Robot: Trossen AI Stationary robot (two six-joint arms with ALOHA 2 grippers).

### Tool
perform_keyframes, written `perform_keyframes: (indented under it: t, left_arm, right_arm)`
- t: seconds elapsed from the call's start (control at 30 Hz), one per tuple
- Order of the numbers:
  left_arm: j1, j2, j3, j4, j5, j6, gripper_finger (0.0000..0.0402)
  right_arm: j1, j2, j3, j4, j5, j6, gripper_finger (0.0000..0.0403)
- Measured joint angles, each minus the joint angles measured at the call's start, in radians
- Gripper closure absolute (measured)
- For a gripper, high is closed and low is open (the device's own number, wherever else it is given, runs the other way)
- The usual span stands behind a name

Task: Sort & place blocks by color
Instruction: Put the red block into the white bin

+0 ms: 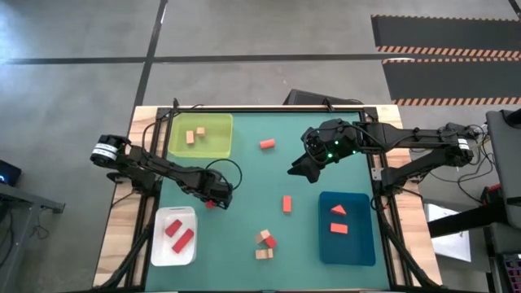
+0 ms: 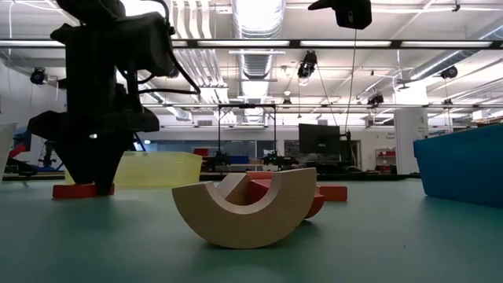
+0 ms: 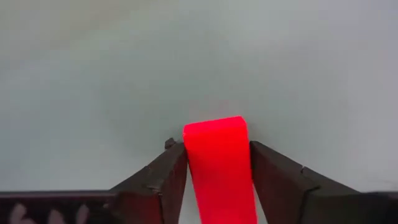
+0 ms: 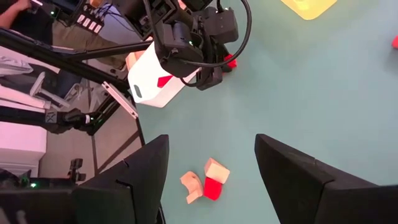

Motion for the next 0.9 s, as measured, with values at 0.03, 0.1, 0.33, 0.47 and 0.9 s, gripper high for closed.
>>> perform_keyframes:
  t: [0.03, 0.1, 0.33, 0.47, 0.9]
  left_arm:
    - [0.0, 0.0, 0.0, 0.0, 0.001, -0.001, 0.0262]
    - [0.0, 0.0, 0.0, 0.0, 0.003, -0.002, 0.0278]
    - [0.0, -0.006, 0.016, -0.006, 0.019, -0.028, 0.0282]
    - [-0.001, -0.035, 0.059, -0.004, 0.029, -0.025, 0.0279]
    - [-0.053, -0.275, 0.225, -0.114, 0.163, -0.041, 0.0275]
  right_arm:
    - [0.0, 0.0, 0.0, 0.0, 0.0, -0.001, 0.0175]
    - [0.0, 0.0, 0.0, 0.0, 0.0, -0.007, 0.0175]
    - [0.0, 0.0, 0.0, 0.0, 0.0, -0.023, 0.0175]
    - [0.0, 0.0, -0.002, 0.0, 0.0, -0.036, 0.0175]
    - [0.0, 0.0, -0.016, 0.0, 0.0, -0.075, 0.0175]
